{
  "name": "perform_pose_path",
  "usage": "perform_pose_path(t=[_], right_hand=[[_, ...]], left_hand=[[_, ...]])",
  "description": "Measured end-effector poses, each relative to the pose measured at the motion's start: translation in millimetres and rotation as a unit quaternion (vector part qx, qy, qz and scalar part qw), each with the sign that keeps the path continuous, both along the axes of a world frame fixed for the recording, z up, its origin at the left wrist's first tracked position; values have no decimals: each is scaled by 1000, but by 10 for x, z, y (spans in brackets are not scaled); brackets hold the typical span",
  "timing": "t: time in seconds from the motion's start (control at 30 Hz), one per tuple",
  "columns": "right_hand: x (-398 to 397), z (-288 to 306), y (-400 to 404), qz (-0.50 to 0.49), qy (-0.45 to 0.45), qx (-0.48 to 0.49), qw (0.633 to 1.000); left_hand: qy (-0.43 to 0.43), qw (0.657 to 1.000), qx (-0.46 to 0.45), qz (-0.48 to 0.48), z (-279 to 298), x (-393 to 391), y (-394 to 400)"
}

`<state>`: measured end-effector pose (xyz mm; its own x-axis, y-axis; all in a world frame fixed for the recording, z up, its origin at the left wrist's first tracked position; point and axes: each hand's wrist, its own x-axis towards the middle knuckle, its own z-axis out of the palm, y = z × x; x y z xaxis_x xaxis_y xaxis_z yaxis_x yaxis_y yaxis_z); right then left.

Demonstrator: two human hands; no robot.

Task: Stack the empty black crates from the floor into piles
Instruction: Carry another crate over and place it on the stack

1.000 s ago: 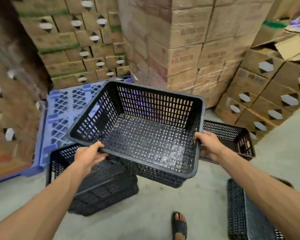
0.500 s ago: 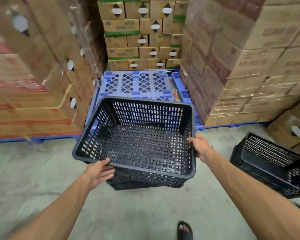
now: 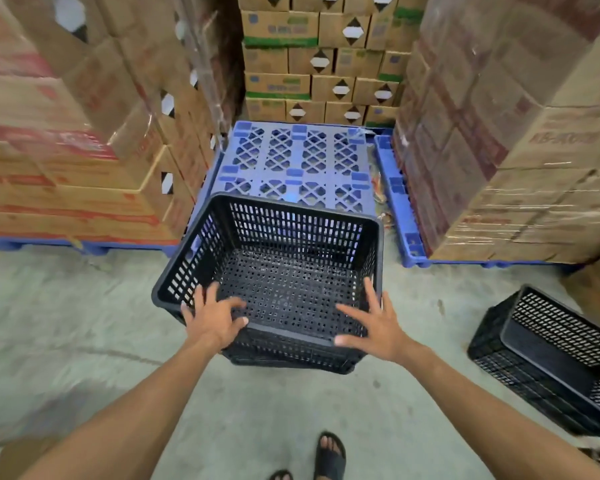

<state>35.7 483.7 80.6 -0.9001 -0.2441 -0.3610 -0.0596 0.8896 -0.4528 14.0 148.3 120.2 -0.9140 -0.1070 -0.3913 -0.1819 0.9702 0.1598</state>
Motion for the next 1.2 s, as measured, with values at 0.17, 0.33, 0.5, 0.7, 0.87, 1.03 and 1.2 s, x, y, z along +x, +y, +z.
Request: perform_pose_path(t=[0.17,0.33,0.5,0.7,0.87,1.03,1.2], right_hand=[[-49,-120,66,119,18,23,992],[-463,54,111,143,7,0,990],[-685,116,79,82,-18,16,996],[-645,170,54,41,-55,85,994],[-505,52,-95,-5,-86,53,995],[-432,-7,-78,-26,-93,46,994],[-410,50,-168,-54,-99,75,991]], left_hand=[[-123,986,19,-115,-126,-34,-208],[-61,995,-6,-80,-138,-87,-54],[-78,996,-16,-46,-178,-261,110],[-113,993,-9,-42,-258,-316,117],[-66,997,-2,-31,-323,-316,33],[-88,994,-42,-41,-432,-315,95],[-113,992,-42,-28,-443,-385,89]])
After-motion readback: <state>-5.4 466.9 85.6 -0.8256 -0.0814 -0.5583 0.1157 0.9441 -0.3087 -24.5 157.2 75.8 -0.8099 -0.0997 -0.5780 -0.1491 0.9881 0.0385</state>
